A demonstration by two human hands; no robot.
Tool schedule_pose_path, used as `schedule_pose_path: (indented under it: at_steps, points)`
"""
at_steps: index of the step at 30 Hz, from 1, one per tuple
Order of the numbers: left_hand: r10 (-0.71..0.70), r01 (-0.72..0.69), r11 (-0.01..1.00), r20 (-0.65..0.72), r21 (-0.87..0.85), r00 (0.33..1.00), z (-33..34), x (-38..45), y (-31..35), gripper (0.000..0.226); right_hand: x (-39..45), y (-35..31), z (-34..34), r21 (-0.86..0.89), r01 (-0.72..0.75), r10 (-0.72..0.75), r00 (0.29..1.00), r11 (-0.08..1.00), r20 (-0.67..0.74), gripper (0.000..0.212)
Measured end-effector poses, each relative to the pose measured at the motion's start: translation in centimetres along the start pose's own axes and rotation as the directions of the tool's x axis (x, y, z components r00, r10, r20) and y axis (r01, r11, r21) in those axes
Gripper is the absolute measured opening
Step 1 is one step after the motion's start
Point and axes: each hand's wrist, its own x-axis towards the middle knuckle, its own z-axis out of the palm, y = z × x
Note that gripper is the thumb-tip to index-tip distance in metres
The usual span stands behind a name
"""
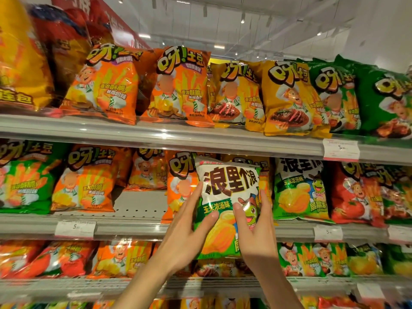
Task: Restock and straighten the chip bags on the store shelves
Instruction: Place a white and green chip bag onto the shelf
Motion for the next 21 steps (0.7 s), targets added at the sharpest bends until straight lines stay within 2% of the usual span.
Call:
schedule_pose_path:
  at_steps: [5, 8, 14, 18, 21]
  points:
    - [-0.009, 0.005, 0.997, -0.05, -0.074, 0.999, -0.2, -0.9, -0.5, 0.075, -0.7, 0.3, 0.9, 0.023, 0.039, -0.039, 0.999, 0.999, 0.012, 0.082]
    - [-0.022, 0.016, 0.99, -0.043, -0.14, 0.999, -0.5, -1.6, -0.9, 0.073, -1.2, 0.8, 1.4, 0.038, 0.085, -0.085, 0.996, 0.996, -0.008, 0.077]
    - [-0.048, 0.042, 0.972, -0.021, -0.232, 0.999, 0.9, -2.5, -1.3, 0.072, -1.3, 2.3, 0.5, 0.04, 0.075, -0.076, 0.997, 0.996, 0.01, 0.078]
    - [-0.029, 0.02, 0.986, -0.048, -0.166, 0.998, 3.2, -2.7, 0.0, 0.072, -1.6, 3.0, -1.8, 0.032, 0.087, -0.087, 0.996, 0.996, 0.001, 0.083]
    - [0.018, -0.023, 0.998, -0.069, -0.064, 0.997, 5.8, -2.4, 1.3, 0.072, -1.3, 3.7, -4.8, 0.007, 0.088, -0.088, 0.996, 0.996, -0.002, 0.078]
